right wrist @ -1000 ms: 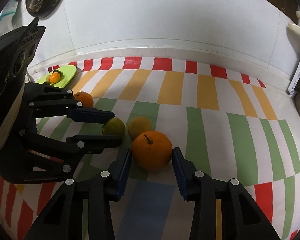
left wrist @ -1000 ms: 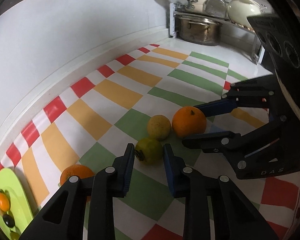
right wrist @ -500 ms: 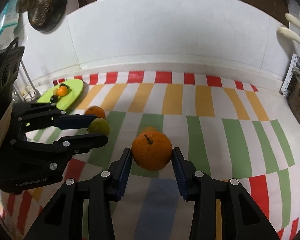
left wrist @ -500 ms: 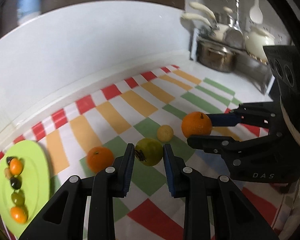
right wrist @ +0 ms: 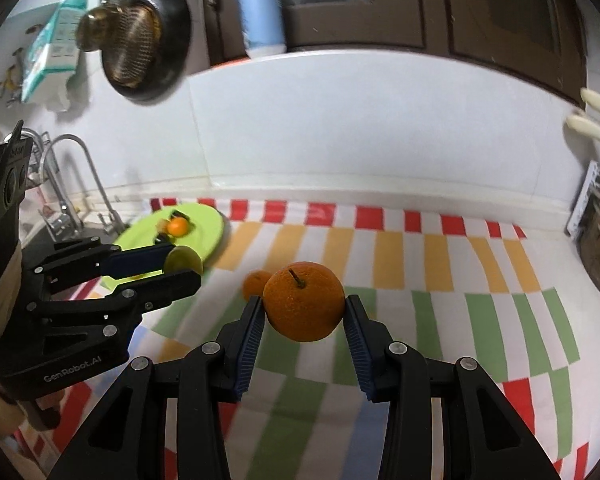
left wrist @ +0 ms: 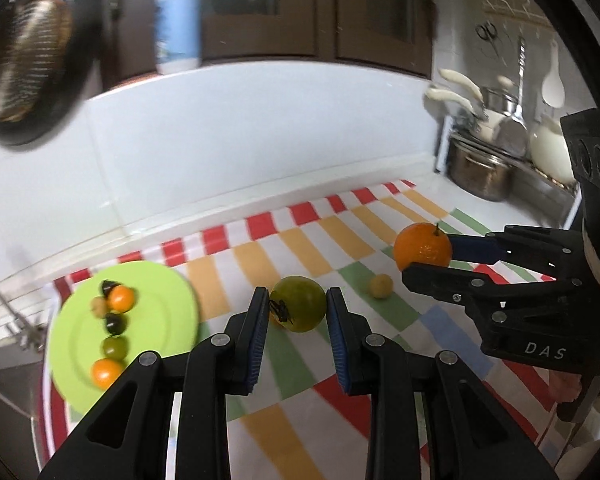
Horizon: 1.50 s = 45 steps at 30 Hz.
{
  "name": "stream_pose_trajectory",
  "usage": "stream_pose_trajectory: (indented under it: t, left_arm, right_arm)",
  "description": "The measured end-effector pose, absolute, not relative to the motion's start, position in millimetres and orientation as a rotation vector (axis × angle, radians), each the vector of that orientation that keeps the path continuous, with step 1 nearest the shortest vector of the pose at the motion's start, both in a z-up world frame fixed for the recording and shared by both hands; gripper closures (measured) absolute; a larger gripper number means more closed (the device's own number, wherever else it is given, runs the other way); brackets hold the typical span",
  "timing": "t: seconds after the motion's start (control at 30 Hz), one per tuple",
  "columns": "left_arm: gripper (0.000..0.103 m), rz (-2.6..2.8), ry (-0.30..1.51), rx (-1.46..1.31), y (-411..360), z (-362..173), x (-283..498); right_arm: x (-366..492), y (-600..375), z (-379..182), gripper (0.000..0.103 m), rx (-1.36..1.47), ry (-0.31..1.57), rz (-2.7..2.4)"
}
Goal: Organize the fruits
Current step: 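Carry the green fruit and tangerine onto the green plate and open both grippers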
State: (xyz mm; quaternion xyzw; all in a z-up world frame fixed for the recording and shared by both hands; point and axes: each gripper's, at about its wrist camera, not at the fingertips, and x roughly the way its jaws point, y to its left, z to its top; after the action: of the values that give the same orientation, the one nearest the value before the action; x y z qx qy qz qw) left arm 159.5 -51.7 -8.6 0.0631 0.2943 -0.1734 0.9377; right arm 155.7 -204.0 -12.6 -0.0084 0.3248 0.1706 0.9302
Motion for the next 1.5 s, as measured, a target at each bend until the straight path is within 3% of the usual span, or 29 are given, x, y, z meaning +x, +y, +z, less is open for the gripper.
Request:
stream_pose_trajectory:
  t: [0.8,1.5]
  left_arm:
    - [0.074,-0.064,0.507,0.043,46,18,121]
    - [0.074,0.045,0.505,0.043,98,5,154]
  right_arm:
    - [151,-110,22,0.061,-0.055,0.559,0.552]
    - [196,-47,12,0.061,-0.069,0.579,0.629]
